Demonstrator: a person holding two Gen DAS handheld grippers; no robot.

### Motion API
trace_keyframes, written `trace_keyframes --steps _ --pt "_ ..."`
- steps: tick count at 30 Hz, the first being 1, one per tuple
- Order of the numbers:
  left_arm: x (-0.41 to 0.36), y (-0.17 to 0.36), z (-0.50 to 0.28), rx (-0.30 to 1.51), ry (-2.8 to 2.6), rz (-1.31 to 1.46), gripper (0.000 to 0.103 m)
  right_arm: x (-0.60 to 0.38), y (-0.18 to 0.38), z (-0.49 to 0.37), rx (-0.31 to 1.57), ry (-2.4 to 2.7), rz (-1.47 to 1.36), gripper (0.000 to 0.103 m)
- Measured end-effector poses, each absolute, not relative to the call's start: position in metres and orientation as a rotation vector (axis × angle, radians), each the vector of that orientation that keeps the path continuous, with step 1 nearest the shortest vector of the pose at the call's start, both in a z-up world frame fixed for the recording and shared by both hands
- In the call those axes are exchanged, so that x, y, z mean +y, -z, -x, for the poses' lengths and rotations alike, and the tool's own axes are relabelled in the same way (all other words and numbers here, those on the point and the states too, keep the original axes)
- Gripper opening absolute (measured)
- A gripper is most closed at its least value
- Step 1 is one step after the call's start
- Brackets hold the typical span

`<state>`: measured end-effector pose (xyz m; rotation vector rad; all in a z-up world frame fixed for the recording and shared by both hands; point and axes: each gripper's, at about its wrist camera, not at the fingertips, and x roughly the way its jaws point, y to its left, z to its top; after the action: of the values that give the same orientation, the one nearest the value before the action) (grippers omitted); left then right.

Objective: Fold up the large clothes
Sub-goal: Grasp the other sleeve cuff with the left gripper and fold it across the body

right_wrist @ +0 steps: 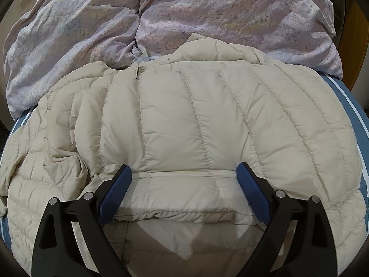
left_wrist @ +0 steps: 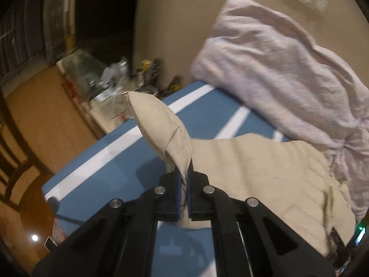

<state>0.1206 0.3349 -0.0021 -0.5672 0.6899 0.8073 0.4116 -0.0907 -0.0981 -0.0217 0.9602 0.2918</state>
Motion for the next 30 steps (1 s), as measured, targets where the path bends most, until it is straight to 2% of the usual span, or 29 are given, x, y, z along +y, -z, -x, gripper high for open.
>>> trace_keyframes --steps 11,24,30 --pt "0.223 -0.031 -0.218 0.658 -0.460 0.507 0.003 -0.092 0.098 -0.411 0.957 -0.298 0.009 0.095" --pt "0.100 0.009 -0.302 0.774 -0.151 0.503 0.003 -0.087 0.091 -0.407 0.975 -0.315 0.069 0.095" --pt "0.061 0.012 -0.316 0.786 -0.046 0.473 0.003 -0.124 0.070 -0.395 0.967 -0.323 -0.028 0.095"
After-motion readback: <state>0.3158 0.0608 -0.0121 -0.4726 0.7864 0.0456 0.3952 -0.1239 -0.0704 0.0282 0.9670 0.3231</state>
